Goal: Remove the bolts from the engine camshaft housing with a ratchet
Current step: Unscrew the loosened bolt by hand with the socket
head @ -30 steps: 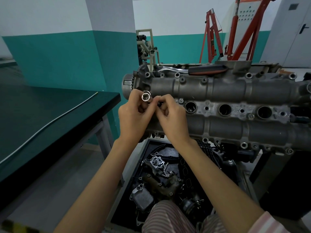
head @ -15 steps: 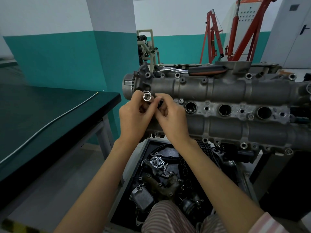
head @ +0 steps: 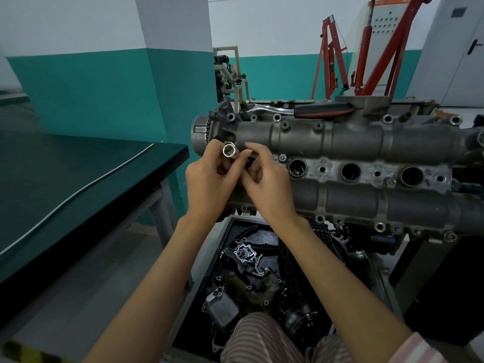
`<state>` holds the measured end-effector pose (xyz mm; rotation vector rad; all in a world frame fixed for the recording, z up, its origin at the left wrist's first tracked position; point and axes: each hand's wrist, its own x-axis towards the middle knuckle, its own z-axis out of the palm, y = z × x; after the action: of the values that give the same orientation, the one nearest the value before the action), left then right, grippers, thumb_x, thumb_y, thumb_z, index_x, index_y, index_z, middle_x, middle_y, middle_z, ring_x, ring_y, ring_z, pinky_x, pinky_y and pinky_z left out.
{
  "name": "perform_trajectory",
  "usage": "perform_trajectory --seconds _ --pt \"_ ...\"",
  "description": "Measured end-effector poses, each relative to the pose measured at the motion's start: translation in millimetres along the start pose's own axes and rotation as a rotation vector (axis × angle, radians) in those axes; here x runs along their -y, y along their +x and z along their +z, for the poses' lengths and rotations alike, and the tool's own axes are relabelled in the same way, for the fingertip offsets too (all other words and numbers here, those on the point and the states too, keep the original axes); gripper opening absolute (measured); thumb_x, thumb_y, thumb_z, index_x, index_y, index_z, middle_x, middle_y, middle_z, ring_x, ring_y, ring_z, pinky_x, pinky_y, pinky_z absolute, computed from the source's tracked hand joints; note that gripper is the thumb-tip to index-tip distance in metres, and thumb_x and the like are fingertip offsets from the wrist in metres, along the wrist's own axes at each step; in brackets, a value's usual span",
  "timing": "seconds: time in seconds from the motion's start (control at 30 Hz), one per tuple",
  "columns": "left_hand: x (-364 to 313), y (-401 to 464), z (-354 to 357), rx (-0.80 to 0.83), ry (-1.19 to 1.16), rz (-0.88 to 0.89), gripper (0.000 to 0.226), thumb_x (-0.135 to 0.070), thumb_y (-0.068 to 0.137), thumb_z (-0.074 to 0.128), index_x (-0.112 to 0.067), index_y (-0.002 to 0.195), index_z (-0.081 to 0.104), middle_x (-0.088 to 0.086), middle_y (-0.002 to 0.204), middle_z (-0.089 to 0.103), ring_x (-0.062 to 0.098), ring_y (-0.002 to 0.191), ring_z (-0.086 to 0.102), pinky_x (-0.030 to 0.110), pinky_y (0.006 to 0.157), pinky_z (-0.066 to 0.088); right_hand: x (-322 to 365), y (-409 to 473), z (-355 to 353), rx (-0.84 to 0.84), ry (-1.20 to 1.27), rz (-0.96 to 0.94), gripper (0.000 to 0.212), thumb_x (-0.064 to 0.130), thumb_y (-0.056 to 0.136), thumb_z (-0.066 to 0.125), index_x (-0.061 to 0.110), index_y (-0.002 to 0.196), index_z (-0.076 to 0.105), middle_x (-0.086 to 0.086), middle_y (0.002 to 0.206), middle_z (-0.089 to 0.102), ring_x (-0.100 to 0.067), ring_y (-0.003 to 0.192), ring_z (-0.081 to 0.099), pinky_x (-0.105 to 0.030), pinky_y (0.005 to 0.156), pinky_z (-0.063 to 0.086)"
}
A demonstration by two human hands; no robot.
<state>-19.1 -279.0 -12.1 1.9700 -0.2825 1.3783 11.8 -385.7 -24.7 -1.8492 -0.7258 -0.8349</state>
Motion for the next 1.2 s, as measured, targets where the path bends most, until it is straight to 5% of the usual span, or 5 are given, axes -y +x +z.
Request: perform_trajectory --seconds 0.17,0.3,0.53,0.93,1.2 --pt "0.8 -1.2 -1.7 0.034 -0.016 0.025 0.022 -0.031 0.086 0.060 -0.010 0.082 0.055 0.003 0.060 0.057 0.016 0.052 0.052 0.032 0.049 0.043 -0.4 0.0 -0.3 0.000 0.026 -0.015 0.016 0.009 0.088 0.057 0.011 0.103 0.064 0.021 0.065 0.048 0.005 0.060 0.050 -0.009 0.059 0.037" --pt "2.3 -1.8 -5.2 0.069 -0.019 0.065 0.016 -0.025 0.089 0.055 -0.015 0.099 0.061 0.000 0.060 0.059 0.012 0.051 0.053 0.031 0.049 0.045 2.0 0.0 -2.8 0.030 0.016 -0.066 0.024 0.009 0.091 0.054 0.010 0.113 0.064 0.001 0.089 0.068 -0.008 0.078 0.061 -0.017 0.072 0.046" --pt "-0.6 -0.7 1.0 0.014 0.010 0.014 0.035 -0.035 0.087 0.058 -0.004 0.073 0.051 0.005 0.054 0.052 0.019 0.046 0.047 0.034 0.044 0.039 0.9 -0.6 -0.3 -0.002 0.016 0.010 0.021 0.012 0.085 0.063 0.008 0.106 0.059 0.006 0.060 0.046 -0.003 0.052 0.041 -0.021 0.052 0.040" --pt "2.0 -0.6 -3.3 0.036 0.004 0.052 0.021 -0.027 0.089 0.056 -0.008 0.082 0.058 0.002 0.056 0.056 0.015 0.048 0.050 0.035 0.047 0.042 1.8 -1.2 -1.4 -0.018 0.018 -0.057 0.020 0.006 0.089 0.057 0.007 0.108 0.063 0.024 0.073 0.045 0.012 0.060 0.045 -0.004 0.062 0.034" --pt "1.7 -0.2 -2.2 0.012 -0.028 0.061 0.025 -0.030 0.086 0.061 -0.010 0.076 0.052 0.004 0.057 0.054 0.018 0.049 0.049 0.029 0.046 0.040 0.7 -1.3 -0.2 0.004 0.023 0.003 0.012 0.012 0.089 0.059 0.003 0.096 0.058 0.013 0.062 0.043 0.000 0.053 0.042 -0.018 0.053 0.038"
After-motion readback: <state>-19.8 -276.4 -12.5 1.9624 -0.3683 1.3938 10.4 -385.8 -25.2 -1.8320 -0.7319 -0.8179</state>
